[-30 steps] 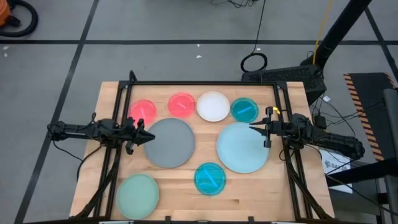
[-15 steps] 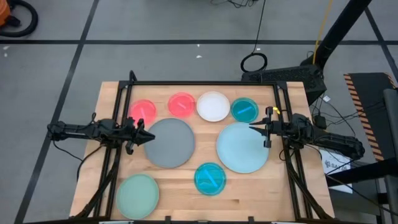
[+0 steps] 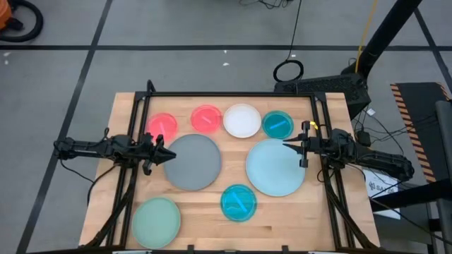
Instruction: Stack plastic plates
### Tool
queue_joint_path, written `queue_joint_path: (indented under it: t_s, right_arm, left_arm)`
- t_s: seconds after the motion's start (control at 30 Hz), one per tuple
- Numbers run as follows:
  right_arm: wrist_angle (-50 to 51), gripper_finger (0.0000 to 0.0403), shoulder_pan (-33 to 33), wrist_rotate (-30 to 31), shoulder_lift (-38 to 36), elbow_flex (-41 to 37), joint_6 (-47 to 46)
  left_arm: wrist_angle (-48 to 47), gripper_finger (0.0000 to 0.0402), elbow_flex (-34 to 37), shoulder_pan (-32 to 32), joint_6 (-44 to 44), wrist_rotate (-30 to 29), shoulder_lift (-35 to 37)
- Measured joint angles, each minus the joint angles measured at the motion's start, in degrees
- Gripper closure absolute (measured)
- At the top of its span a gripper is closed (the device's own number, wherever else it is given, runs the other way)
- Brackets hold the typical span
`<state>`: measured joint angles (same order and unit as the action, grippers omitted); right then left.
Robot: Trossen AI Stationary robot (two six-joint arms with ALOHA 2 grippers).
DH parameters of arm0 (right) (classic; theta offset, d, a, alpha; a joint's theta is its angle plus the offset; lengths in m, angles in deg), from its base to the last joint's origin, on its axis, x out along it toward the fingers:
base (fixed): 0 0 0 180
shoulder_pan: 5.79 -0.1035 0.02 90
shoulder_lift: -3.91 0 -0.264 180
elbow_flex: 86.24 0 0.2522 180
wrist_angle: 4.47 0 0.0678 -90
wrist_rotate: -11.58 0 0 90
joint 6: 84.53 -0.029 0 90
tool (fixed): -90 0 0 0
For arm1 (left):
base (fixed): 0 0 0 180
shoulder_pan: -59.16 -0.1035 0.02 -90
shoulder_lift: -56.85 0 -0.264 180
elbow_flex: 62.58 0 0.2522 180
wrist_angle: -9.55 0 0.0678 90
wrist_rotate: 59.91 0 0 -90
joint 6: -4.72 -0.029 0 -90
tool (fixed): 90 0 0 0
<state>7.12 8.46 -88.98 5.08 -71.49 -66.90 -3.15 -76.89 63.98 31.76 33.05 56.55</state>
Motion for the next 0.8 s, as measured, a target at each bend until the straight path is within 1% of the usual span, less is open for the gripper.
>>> queue_joint_path:
  t_s: [0.33,0.37,0.4,0.5,0.53,0.7,0.8]
  right_arm:
    - [-0.2,0.0360,0.0,0.0,0.0,0.0,1.5]
    - [-0.3,0.0360,0.0,0.0,0.0,0.0,-0.2]
    - [-0.3,0.0360,0.0,-0.2,0.0,0.0,-4.1]
    - [-0.4,0.0360,-0.1,-0.2,0.0,0.0,-20.1]
    - [-0.9,0.0360,-0.1,0.0,0.0,0.0,-23.2]
    - [-3.2,0.0360,-0.1,-0.1,0.0,0.6,-27.7]
    - [-3.2,0.0360,-0.1,2.7,0.5,2.0,-28.8]
  left_arm:
    - [0.0,0.0355,0.0,0.0,0.0,0.0,0.0]
    - [0.0,0.0355,0.0,0.0,0.0,0.0,0.0]
    - [0.0,0.0355,0.0,0.0,0.0,0.0,0.0]
    - [0.0,0.0355,0.0,0.0,0.6,0.0,0.0]
    - [0.0,0.0355,0.0,0.0,0.8,0.0,0.0]
    - [0.0,0.0355,0.0,0.0,2.0,0.0,0.0]
    - [0.0,0.0355,0.0,0.0,1.3,0.0,0.0]
